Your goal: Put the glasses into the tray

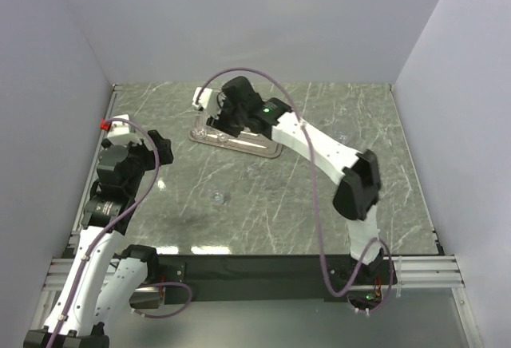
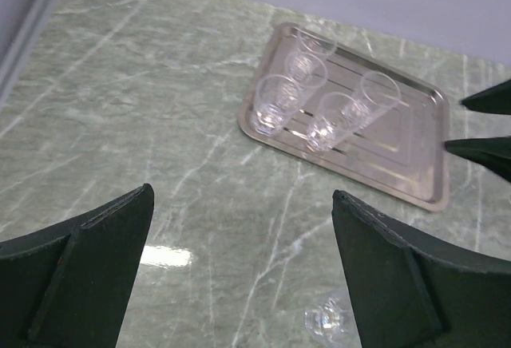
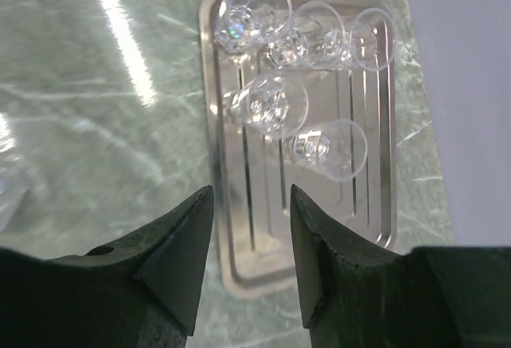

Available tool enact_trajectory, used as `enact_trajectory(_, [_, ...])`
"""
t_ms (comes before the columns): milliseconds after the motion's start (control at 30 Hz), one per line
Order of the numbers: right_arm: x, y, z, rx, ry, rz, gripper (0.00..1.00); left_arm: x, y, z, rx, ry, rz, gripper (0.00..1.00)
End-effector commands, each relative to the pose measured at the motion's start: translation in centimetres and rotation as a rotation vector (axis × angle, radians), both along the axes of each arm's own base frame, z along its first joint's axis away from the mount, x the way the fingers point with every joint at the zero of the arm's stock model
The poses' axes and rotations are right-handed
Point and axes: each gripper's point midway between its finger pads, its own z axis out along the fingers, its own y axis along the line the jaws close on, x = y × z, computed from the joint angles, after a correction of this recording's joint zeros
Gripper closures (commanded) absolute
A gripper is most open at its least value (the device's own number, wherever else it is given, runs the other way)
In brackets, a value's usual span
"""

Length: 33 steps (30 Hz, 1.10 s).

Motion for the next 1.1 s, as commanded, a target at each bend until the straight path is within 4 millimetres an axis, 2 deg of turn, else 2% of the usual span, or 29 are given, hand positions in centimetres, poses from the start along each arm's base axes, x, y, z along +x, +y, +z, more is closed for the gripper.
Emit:
enact_trajectory(0, [-3.8,-1.8,3.1,0.062,0.048,0.039,0.50,0.4,-1.9,0.4,-0.026,-0.025,-0.098,0.01])
enact_trajectory(33, [-4.8,-2.9,1.8,0.036,0.077,0.041,0.50,0.6,-2.3,0.5,-0.041,-0.016,-0.113,0.01])
enact_trajectory(67, [-5.4,-3.5,1.8,0.033,0.080,0.040,0.49,0.6,-2.7,0.6,-0.061,-0.007,-0.127,0.01])
enact_trajectory(100, [-6.4,-4.7,3.7,0.062,0.053,0.042,0.50,0.4,-3.5,0.4,-0.114,0.018,-0.150,0.00])
enact_trajectory(133, [-7.4,-5.8,2.1,0.041,0.080,0.042,0.49,0.6,-4.0,0.6,-0.143,0.028,-0.167,0.01])
enact_trajectory(167, [-8.0,-6.6,2.2,0.047,0.079,0.045,0.49,0.6,-4.7,0.6,-0.170,0.040,-0.193,0.01])
enact_trajectory(200, [-8.9,-7.8,3.9,0.079,0.047,0.050,0.49,0.3,-5.8,0.6,-0.219,0.058,-0.241,0.00])
enact_trajectory(233, [-9.3,-9.2,2.3,0.072,0.075,0.043,0.49,0.4,-6.3,0.0,-0.248,0.096,-0.251,0.01])
enact_trajectory(267, [-9.7,-10.1,2.3,0.085,0.078,0.040,0.49,0.3,-6.6,-0.4,-0.273,0.118,-0.257,0.01])
enact_trajectory(300, [-10.3,-11.2,3.6,0.118,0.059,0.041,0.49,0.1,-7.4,-0.8,-0.326,0.149,-0.280,0.01])
enact_trajectory(333, [-10.7,-12.4,2.4,0.120,0.093,0.032,0.49,0.0,-7.7,-2.0,-0.350,0.201,-0.279,0.01])
enact_trajectory(367, [-10.5,-13.8,2.5,0.154,0.114,0.015,0.49,-0.1,-8.0,-2.7,-0.372,0.231,-0.283,0.01])
enact_trajectory(400, [-10.8,-15.2,3.4,0.196,0.112,-0.005,0.49,-0.3,-8.5,-3.2,-0.413,0.263,-0.288,0.02])
enact_trajectory(433, [-10.7,-16.9,2.2,0.197,0.133,-0.045,0.49,-0.7,-9.2,-4.5,-0.439,0.322,-0.309,0.03])
enact_trajectory(467, [-11.1,-17.6,2.0,0.212,0.141,-0.057,0.49,-1.0,-9.6,-5.1,-0.460,0.353,-0.320,0.04])
enact_trajectory(500, [-11.9,-18.6,3.1,0.249,0.106,-0.062,0.49,-1.1,-9.9,-5.9,-0.493,0.392,-0.312,0.04])
enact_trajectory(533, [-12.6,-19.4,1.5,0.259,0.125,-0.070,0.49,-1.6,-10.4,-6.9,-0.514,0.435,-0.327,0.04])
enact_trajectory(567, [-13.0,-20.2,1.2,0.285,0.125,-0.082,0.48,-1.9,-10.7,-7.8,-0.529,0.470,-0.328,0.04])
enact_trajectory(600, [-13.6,-21.8,0.5,0.321,0.131,-0.117,0.47,-2.1,-11.1,-8.9,-0.547,0.517,-0.322,0.05])
enact_trajectory(667, [-13.5,-23.3,0.2,0.370,0.110,-0.164,0.46,-2.9,-12.0,-11.0,-0.555,0.589,-0.330,0.08])
enact_trajectory(700, [-13.9,-24.6,-0.7,0.401,0.127,-0.202,0.46,-3.0,-12.4,-12.1,-0.567,0.628,-0.320,0.09])
enact_trajectory(767, [-14.1,-25.6,-1.0,0.431,0.128,-0.220,0.46,-4.0,-13.6,-14.0,-0.558,0.686,-0.336,0.16])
enact_trajectory(800, [-13.8,-26.9,-0.2,0.453,0.110,-0.258,0.46,-4.1,-13.9,-14.9,-0.558,0.715,-0.318,0.18])
enact_trajectory(833, [-13.6,-27.2,0.3,0.473,0.105,-0.273,0.46,-4.8,-14.5,-15.8,-0.539,0.743,-0.328,0.20])
enact_trajectory(867, [-13.6,-27.6,0.6,0.487,0.101,-0.282,0.46,-4.6,-14.3,-16.4,-0.515,0.742,-0.289,0.20])
enact_trajectory(967, [-13.6,-28.5,-0.1,0.483,0.105,-0.304,0.46,-5.0,-14.4,-17.9,-0.487,0.764,-0.219,0.26])
enact_trajectory(1067, [-13.8,-28.6,-0.2,0.484,0.113,-0.299,0.46,-5.3,-14.4,-18.6,-0.442,0.775,-0.182,0.28])
